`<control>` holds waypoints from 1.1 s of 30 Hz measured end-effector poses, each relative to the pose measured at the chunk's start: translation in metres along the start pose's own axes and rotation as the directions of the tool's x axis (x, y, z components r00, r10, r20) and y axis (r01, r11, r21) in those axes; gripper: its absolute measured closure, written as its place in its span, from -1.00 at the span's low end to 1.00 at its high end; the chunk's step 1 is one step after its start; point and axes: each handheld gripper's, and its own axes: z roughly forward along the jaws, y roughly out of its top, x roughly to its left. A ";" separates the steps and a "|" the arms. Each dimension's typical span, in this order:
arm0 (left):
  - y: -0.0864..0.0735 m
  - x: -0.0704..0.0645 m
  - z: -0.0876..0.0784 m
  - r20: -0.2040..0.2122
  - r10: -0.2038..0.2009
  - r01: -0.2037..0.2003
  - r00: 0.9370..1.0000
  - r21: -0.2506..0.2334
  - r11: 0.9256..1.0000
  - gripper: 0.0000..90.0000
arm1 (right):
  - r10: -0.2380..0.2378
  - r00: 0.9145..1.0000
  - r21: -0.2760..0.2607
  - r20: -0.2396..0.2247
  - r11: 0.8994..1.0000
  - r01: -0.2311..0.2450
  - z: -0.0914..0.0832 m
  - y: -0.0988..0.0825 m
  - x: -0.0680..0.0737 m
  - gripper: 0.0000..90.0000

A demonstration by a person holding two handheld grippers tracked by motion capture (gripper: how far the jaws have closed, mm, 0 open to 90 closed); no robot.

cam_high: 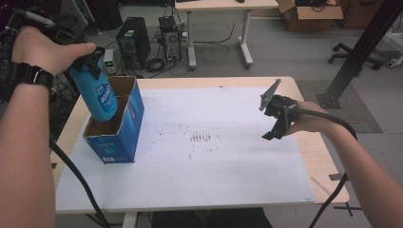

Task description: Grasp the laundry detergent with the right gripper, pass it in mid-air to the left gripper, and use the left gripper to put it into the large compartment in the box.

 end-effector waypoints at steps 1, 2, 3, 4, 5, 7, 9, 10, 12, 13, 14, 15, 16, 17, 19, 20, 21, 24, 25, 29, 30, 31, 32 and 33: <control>0.000 0.001 0.001 0.000 -0.002 0.002 1.000 -0.001 1.000 -0.16 | 0.002 1.000 0.000 0.000 1.000 -0.002 0.000 -0.001 0.000 -0.81; 0.001 0.001 0.003 -0.001 -0.003 0.003 1.000 0.001 1.000 -0.16 | -0.001 1.000 0.001 -0.002 1.000 0.001 0.000 -0.001 0.000 -0.81; 0.001 0.001 0.005 -0.004 -0.003 0.003 1.000 0.002 1.000 -0.16 | 0.000 1.000 0.002 -0.002 1.000 0.000 -0.001 -0.002 0.000 -0.81; 0.002 0.001 0.007 -0.006 0.000 0.000 1.000 0.003 1.000 -0.16 | 0.000 1.000 0.005 -0.004 1.000 0.000 -0.001 -0.003 0.001 -0.81; 0.002 0.001 0.010 -0.007 -0.002 0.002 1.000 0.006 1.000 -0.16 | -0.001 1.000 0.006 -0.007 1.000 0.001 0.000 -0.003 0.001 -0.81; 0.002 0.001 0.016 -0.007 -0.004 0.004 1.000 0.014 1.000 -0.16 | -0.005 1.000 0.010 -0.009 1.000 0.005 0.000 -0.004 0.002 -0.81; 0.002 0.000 0.021 -0.005 -0.002 0.002 1.000 0.021 1.000 -0.16 | -0.002 1.000 0.015 -0.020 1.000 0.003 0.000 -0.005 0.002 -0.81; 0.002 0.000 0.024 -0.001 -0.001 0.002 1.000 0.024 1.000 -0.16 | -0.005 1.000 0.022 -0.021 1.000 0.006 0.000 -0.006 0.002 -0.81; 0.001 0.000 0.031 0.005 -0.004 0.004 1.000 0.027 1.000 -0.16 | -0.005 1.000 0.021 -0.016 1.000 0.005 0.000 -0.006 0.002 -0.81; 0.001 0.000 0.034 0.005 -0.004 0.003 1.000 0.033 0.999 -0.16 | -0.005 1.000 0.021 -0.016 1.000 0.005 0.000 -0.006 0.002 -0.81; 0.001 0.000 0.037 0.004 -0.003 0.002 1.000 0.035 0.999 -0.15 | -0.006 1.000 0.019 -0.015 1.000 0.006 -0.001 -0.006 0.002 -0.81; 0.000 0.000 0.040 0.001 0.000 0.000 1.000 0.041 0.999 -0.15 | -0.006 1.000 0.018 -0.015 1.000 0.006 -0.001 -0.006 0.003 -0.81; 0.000 -0.001 0.044 -0.001 0.000 0.000 1.000 0.043 0.999 -0.15 | -0.007 1.000 0.019 -0.014 1.000 0.007 -0.001 -0.006 0.003 -0.81; -0.001 0.000 0.047 -0.003 0.002 -0.002 1.000 0.048 0.999 -0.15 | -0.010 1.000 0.018 -0.013 1.000 0.010 -0.001 -0.006 0.003 -0.81; -0.002 0.001 0.054 -0.005 0.001 0.000 1.000 0.054 0.999 -0.15 | -0.010 1.000 0.022 -0.017 1.000 0.011 -0.001 -0.005 0.004 -0.82; -0.003 0.001 0.057 -0.005 0.001 -0.001 1.000 0.057 0.998 -0.15 | -0.009 1.000 0.021 -0.020 1.000 0.010 -0.001 -0.005 0.004 -0.82; -0.003 0.002 0.061 -0.004 0.003 -0.003 1.000 0.057 0.998 -0.15 | -0.008 1.000 0.019 -0.021 1.000 0.009 -0.001 -0.005 0.004 -0.82; -0.006 0.004 0.070 0.001 0.005 -0.005 1.000 0.057 0.998 -0.16 | -0.018 1.000 0.033 -0.021 0.999 0.019 0.001 -0.004 0.005 -0.82; -0.007 0.005 0.074 0.004 0.002 -0.002 1.000 0.061 0.998 -0.16 | -0.020 1.000 0.038 -0.022 0.999 0.021 0.001 -0.004 0.006 -0.82; -0.010 0.006 0.086 0.006 -0.002 0.002 1.000 0.071 0.997 -0.16 | -0.024 0.999 0.047 -0.025 0.999 0.025 0.003 -0.003 0.006 -0.82; -0.010 0.006 0.089 0.007 -0.003 0.002 1.000 0.076 0.997 -0.16 | -0.025 0.999 0.050 -0.024 0.998 0.026 0.004 -0.003 0.006 -0.82; -0.011 0.006 0.092 0.007 -0.002 0.002 1.000 0.079 0.997 -0.16 | -0.026 0.999 0.055 -0.026 0.998 0.028 0.005 -0.003 0.007 -0.82; -0.012 0.007 0.095 0.008 -0.001 0.001 1.000 0.084 0.997 -0.16 | -0.030 0.999 0.062 -0.023 0.998 0.031 0.006 -0.002 0.007 -0.81; -0.013 0.006 0.098 0.010 -0.004 0.004 1.000 0.087 0.996 -0.16 | -0.031 0.999 0.065 -0.022 0.997 0.033 0.006 -0.002 0.007 -0.82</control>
